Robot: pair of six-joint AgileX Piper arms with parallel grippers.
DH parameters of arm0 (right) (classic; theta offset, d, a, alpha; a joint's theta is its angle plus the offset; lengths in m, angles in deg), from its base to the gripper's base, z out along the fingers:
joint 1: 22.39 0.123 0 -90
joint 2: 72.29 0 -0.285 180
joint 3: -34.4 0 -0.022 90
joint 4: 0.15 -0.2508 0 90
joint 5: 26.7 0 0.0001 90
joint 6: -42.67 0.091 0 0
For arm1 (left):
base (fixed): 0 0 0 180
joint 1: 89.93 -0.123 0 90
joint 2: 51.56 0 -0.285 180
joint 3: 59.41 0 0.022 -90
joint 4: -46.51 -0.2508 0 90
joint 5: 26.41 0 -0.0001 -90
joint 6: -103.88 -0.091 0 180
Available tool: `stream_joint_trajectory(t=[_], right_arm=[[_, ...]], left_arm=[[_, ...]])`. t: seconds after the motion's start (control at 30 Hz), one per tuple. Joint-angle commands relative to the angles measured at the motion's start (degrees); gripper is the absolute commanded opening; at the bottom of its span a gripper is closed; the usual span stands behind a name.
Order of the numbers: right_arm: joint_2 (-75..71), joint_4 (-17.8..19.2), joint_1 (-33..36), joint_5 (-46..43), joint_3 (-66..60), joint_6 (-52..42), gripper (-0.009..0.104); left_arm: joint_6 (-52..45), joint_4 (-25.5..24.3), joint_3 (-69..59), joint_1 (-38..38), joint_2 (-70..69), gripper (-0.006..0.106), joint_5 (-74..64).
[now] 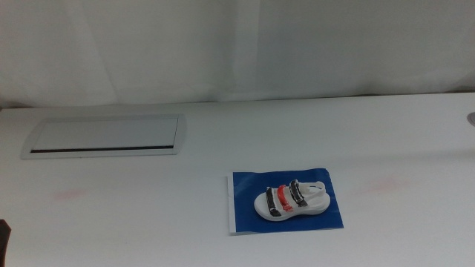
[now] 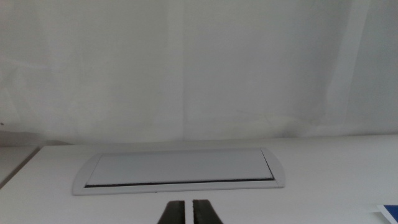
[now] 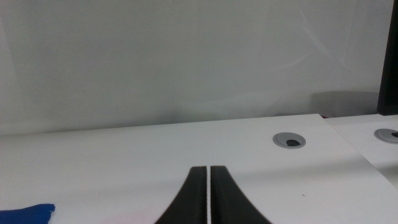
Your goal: Use one arm to grab the shoe from the table and place it on the mat.
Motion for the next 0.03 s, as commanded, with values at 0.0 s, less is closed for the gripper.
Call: stream_joint_trajectory(t=[0.0], right_arm=[[-0.34, 0.26, -0.23, -0.36, -2.19, -0.13, -0.002]], left_arm=[[0.57, 0.59, -0.34, -0.20, -0.17, -0.002, 0.82]])
